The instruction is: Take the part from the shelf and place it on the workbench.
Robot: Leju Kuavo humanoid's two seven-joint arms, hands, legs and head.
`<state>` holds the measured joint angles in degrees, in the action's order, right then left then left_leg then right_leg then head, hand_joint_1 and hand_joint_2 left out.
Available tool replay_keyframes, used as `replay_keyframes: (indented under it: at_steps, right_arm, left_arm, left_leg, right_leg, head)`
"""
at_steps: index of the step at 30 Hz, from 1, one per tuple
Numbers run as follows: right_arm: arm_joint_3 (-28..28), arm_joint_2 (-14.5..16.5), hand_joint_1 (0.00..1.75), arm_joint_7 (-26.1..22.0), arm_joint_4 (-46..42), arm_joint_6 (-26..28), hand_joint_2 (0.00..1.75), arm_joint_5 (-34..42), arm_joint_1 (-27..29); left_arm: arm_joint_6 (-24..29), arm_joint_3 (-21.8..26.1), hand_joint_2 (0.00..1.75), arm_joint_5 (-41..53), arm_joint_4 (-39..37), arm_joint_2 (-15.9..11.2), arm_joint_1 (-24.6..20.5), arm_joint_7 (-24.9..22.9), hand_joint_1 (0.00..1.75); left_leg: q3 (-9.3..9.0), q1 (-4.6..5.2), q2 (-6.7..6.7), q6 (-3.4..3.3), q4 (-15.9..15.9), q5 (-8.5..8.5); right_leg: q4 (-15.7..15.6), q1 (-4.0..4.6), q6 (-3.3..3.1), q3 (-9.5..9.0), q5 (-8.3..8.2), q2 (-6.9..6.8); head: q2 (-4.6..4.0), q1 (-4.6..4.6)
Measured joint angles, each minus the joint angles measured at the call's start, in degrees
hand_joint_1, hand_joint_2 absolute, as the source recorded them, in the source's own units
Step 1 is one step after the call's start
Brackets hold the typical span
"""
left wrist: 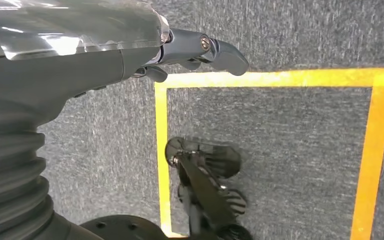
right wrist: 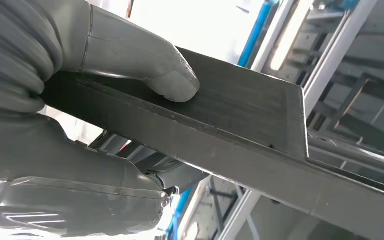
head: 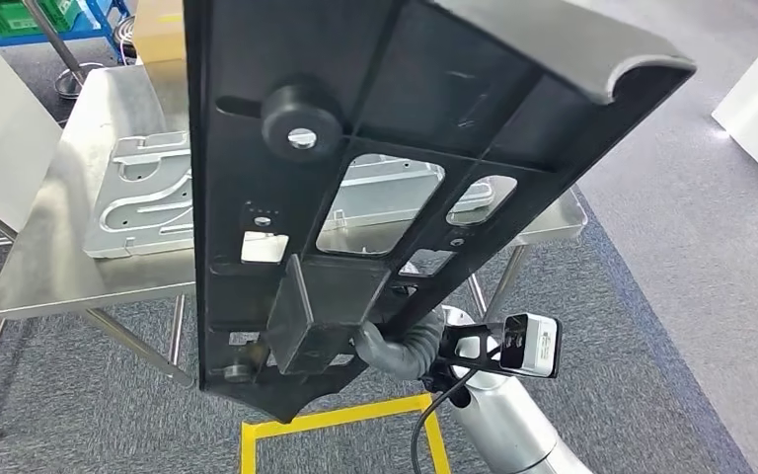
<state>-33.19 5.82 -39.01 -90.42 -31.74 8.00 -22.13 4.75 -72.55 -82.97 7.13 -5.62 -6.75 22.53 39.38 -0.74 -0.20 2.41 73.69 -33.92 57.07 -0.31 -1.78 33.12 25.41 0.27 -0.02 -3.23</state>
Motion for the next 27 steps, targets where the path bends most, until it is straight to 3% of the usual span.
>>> replay_keyframes:
  at_steps: [1,2,4,5,6,9,11,12,14,15,16,17,19,21,25,27]
  right_arm:
    - [0.4,0.0,1.75,0.0,0.0,0.2,1.75,0.0,0.0]
    - [1.0,-0.1,1.75,0.0,-0.1,0.2,1.75,0.2,-0.1]
    - [2.1,-0.2,1.75,0.0,-0.1,-0.1,1.75,0.5,-0.8]
    - [2.5,-0.2,1.75,0.0,-0.1,-0.3,1.75,0.7,-1.2]
    - [2.7,-0.2,1.75,0.0,-0.1,-0.5,1.75,0.9,-1.6]
    - [2.9,-0.1,1.75,0.0,-0.1,-0.5,1.75,1.0,-2.2]
    - [2.9,0.2,1.75,0.0,-0.3,-0.1,1.75,1.1,-2.5]
    - [2.9,0.2,1.75,0.0,-0.4,0.1,1.75,1.2,-2.7]
    - [2.8,0.3,1.75,0.1,-0.4,0.4,1.75,1.4,-2.9]
    - [2.7,0.2,1.75,0.1,-0.4,0.5,1.75,1.4,-2.8]
    - [2.7,0.2,1.75,0.1,-0.4,0.5,1.75,1.4,-2.8]
    - [2.6,0.2,1.75,0.1,-0.4,0.6,1.75,1.4,-2.8]
    - [2.6,0.2,1.75,0.1,-0.4,0.7,1.75,1.5,-2.8]
    - [2.5,0.2,1.75,0.1,-0.4,0.9,1.75,1.5,-2.8]
    - [1.4,0.2,1.75,0.1,-1.3,2.3,1.75,0.1,-2.1]
    - [0.4,0.3,1.75,0.2,-2.0,3.1,1.75,-0.7,-1.8]
  left_arm:
    - [0.0,0.0,1.75,0.0,0.0,0.0,0.1,0.0,0.0]
    - [0.0,0.0,1.75,0.0,0.0,0.0,0.2,0.0,0.0]
    - [0.0,0.0,1.75,0.0,0.0,0.0,0.4,0.0,0.0]
    - [0.0,0.0,1.75,0.0,0.0,0.0,0.4,0.0,0.0]
    - [0.0,0.1,1.75,0.0,0.0,0.0,0.4,0.1,0.0]
    - [0.0,0.2,1.75,0.0,0.0,0.0,0.5,0.2,0.0]
    - [0.0,0.4,1.75,0.0,0.0,0.0,0.5,0.4,0.0]
    - [0.0,0.5,1.75,0.0,0.0,0.0,0.5,0.4,0.0]
    - [0.0,0.7,1.75,0.0,0.0,0.0,0.5,0.5,0.0]
    - [0.0,0.7,1.75,0.0,0.0,0.0,0.5,0.5,0.0]
    - [0.0,0.7,1.75,0.0,0.0,0.0,0.6,0.5,0.0]
    - [0.0,0.7,1.75,0.0,0.0,0.0,0.6,0.5,0.0]
    - [0.0,0.8,1.75,0.0,0.0,0.0,0.7,0.5,0.0]
    - [0.0,0.9,1.75,0.0,0.0,0.0,0.7,0.5,0.0]
    - [0.1,1.0,1.75,0.0,0.0,-0.2,0.8,0.5,0.0]
    - [0.0,1.0,1.75,0.0,0.0,-0.4,0.7,0.5,0.0]
  left_leg:
    - [1.09,0.0,0.0,0.03,0.9,0.72]
    - [0.88,0.0,0.0,-0.04,-0.8,2.8]
    - [-1.95,0.03,-0.01,-0.44,-8.9,8.18]
    - [-3.52,0.15,-0.02,-0.73,-12.8,9.93]
    - [-4.41,0.27,-0.04,-1.06,-15.1,10.65]
    - [-4.81,0.37,-0.1,-2.01,-16.4,10.32]
    - [-5.22,0.09,-0.12,-2.62,-16.8,10.22]
    - [-5.47,-0.03,-0.11,-2.91,-17.0,10.14]
    - [-5.75,0.03,-0.1,-3.27,-17.0,9.77]
    - [-5.92,0.05,-0.1,-3.33,-17.0,9.57]
    - [-6.17,0.06,-0.12,-3.31,-17.0,9.34]
    - [-6.53,0.06,-0.15,-3.26,-16.9,9.07]
    - [-7.45,0.06,-0.24,-3.01,-16.9,8.37]
    - [-7.98,0.27,-0.3,-2.47,-16.6,7.66]
    - [-8.31,0.3,-0.19,-1.11,-16.5,6.74]
    - [-7.14,0.14,-0.14,-0.54,-13.5,5.02]
  right_leg:
    - [0.0,0.01,0.03,-0.32,0.27,0.05]
    - [0.0,0.01,0.11,-0.77,0.58,0.12]
    - [0.0,0.02,0.37,-1.72,1.28,0.19]
    - [0.1,0.13,0.58,-1.97,1.58,0.26]
    - [0.2,0.23,0.81,-1.99,1.77,0.32]
    - [0.2,0.35,1.69,-1.8,2.16,0.43]
    - [2.0,0.3,2.32,-1.15,3.38,0.3]
    - [4.8,0.24,2.56,0.18,4.72,0.23]
    - [12.9,0.04,2.81,4.81,7.83,0.17]
    - [16.2,-0.04,2.91,6.99,8.55,0.15]
    - [17.6,-0.09,2.96,8.27,8.07,0.13]
    - [16.6,-0.14,2.95,8.37,6.47,0.1]
    - [9.1,-0.15,2.63,5.59,1.36,0.0]
    - [2.5,0.02,2.12,2.75,-1.3,-0.07]
    - [0.8,0.16,0.91,1.76,-0.84,0.2]
    - [0.3,-0.03,0.27,1.1,-0.66,0.13]
  head:
    - [0.0,0.0]
    - [0.0,0.0]
    - [0.0,0.01]
    - [0.0,0.01]
    - [0.0,0.01]
    - [0.0,0.0]
    - [0.0,0.01]
    - [0.0,0.01]
    - [0.0,0.02]
    - [0.0,0.02]
    - [0.0,0.02]
    - [0.0,0.02]
    - [0.0,0.02]
    - [0.0,0.02]
    - [0.0,0.01]
    - [0.0,0.0]
